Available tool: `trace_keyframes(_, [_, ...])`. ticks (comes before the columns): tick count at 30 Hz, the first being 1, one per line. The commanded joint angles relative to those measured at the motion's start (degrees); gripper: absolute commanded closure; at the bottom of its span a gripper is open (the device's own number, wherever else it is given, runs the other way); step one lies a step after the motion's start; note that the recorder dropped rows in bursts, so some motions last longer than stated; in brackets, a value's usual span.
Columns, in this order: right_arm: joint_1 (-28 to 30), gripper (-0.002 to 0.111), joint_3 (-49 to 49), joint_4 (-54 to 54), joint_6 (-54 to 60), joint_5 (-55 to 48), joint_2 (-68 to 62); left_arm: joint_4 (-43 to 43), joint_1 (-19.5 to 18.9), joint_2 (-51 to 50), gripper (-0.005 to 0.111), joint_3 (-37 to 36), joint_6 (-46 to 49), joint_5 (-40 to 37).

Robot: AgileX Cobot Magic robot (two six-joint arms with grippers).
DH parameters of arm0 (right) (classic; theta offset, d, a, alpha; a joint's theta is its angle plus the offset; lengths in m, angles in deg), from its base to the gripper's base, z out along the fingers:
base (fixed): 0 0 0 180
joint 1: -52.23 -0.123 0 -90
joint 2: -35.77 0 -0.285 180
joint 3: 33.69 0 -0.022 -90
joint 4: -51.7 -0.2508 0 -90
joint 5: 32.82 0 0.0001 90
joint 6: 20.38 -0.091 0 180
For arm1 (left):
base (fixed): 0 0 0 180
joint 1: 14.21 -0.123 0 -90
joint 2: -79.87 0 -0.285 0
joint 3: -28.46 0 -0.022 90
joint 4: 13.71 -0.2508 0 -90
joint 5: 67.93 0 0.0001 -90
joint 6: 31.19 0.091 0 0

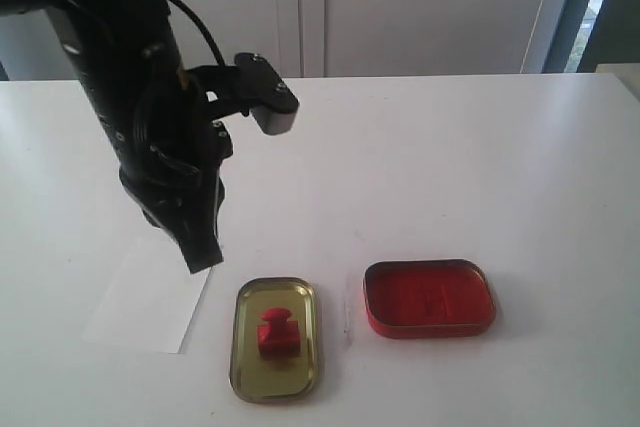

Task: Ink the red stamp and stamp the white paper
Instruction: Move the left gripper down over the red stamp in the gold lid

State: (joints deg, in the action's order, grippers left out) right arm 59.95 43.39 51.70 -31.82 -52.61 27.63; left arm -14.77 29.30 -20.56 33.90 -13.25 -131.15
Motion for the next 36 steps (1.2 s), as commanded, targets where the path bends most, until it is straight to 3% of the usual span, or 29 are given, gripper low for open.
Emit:
trace_keyframes(1, [0.3, 0.108, 0.1, 0.0, 0.0, 0.2, 0.4, 0.1, 3.3, -1.2, 0.107, 0.2, 2.8, 0.4])
trace_keyframes(7, [0.3, 0.108, 0.1, 0.0, 0.0, 0.2, 0.4, 0.7, 5.8, -3.6, 0.107, 0.2, 5.4, 3.3])
trace_keyframes(14, [0.3, 0.108, 0.1, 0.0, 0.0, 0.2, 0.4, 6.1, 5.8, -6.8, 0.107, 0.2, 12.1, 3.8])
trace_keyframes(36, [0.3, 0.108, 0.1, 0.0, 0.0, 0.2, 0.4, 6.9, 5.8, -10.8, 0.107, 0.1, 11.7, 7.6])
